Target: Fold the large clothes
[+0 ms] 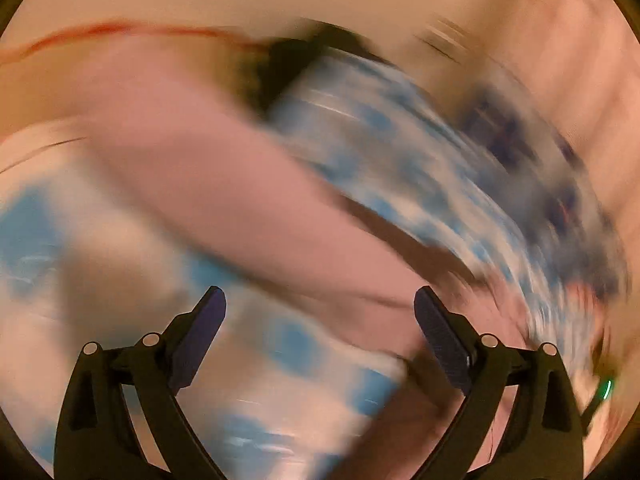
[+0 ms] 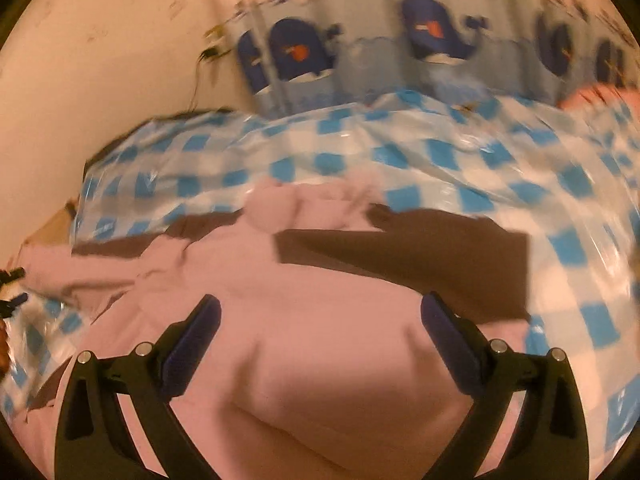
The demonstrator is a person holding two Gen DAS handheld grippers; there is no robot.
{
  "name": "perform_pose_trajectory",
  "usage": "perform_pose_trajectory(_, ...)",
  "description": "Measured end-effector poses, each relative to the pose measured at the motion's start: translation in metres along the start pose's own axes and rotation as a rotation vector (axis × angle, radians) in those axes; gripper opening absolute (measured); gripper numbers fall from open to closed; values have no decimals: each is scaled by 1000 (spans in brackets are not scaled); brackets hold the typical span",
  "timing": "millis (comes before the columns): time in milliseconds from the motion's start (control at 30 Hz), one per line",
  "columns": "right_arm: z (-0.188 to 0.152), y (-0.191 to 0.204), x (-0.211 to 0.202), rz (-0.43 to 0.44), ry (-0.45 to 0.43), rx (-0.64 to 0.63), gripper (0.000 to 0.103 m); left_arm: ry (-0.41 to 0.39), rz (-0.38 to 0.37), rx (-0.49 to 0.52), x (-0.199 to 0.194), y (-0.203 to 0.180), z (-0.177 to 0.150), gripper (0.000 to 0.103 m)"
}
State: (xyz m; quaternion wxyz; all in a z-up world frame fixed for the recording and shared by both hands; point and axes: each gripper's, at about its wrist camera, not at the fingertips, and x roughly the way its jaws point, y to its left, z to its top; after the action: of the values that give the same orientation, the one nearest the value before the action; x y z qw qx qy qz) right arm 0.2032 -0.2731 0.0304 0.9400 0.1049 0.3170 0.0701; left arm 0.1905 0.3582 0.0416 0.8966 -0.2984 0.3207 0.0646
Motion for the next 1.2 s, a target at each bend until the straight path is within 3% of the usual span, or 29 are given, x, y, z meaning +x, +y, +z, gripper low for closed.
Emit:
perform_pose_trajectory(67,11,23,17,-8,27,-9,96,-62,0,-180,-16,58,25,91)
perform_pose_trajectory(100,15,33,27,-4,39,1,96,-81,5,-203,-20,71,32,91)
perform_pose_trajectory(167,14,44,49,-22,78,23,96,-92,-12,-222,-20,82,43,91)
perform_pose_trajectory(267,-16,53,110,-112,282,27,97,-84,0,-185,-8,73,52,91)
perform_pose_trajectory(300,-27,54,121,-145,310,-2,96,-80,12,-184,-4,73,56,91)
perform_pose_trajectory(367,-31,59,117,-162,282,-23,96,-106,23,-240,2,77,59,91)
perform_pose_trajectory(500,-28,57,103,-118,285,-2,96,-148,33,-309,4,79,58,91)
perform_pose_trajectory(567,-19,61,79,-64,181,7,96,-149,43,-307,7,75,58,91)
perform_pose_trajectory(633,-9,73,59,-36,68,-10,96,-180,5,-295,6,66,62,91)
perform_pose_trajectory(667,-6,78,58,-20,51,-16,96,-214,-4,-281,1,59,62,91)
perform_pose_trajectory(733,-5,83,70,-2,86,-19,96,-231,44,-221,0,46,65,91)
perform_pose_trajectory(767,-12,81,86,-2,150,-12,96,-205,66,-219,5,46,65,91)
perform_pose_trajectory(833,-32,70,114,-19,255,17,96,-159,53,-304,12,60,68,91)
perform_pose_trajectory(933,-32,63,105,10,209,53,96,-163,24,-368,15,72,69,90)
perform_pose_trajectory(1000,-34,62,102,22,203,55,96,-154,-23,-360,19,72,71,32)
perform_pose_trajectory(1067,-34,61,102,26,198,57,96,-146,-63,-322,20,71,73,17)
perform_pose_trajectory(1200,-34,60,101,23,197,51,96,-199,-85,-258,5,63,71,12)
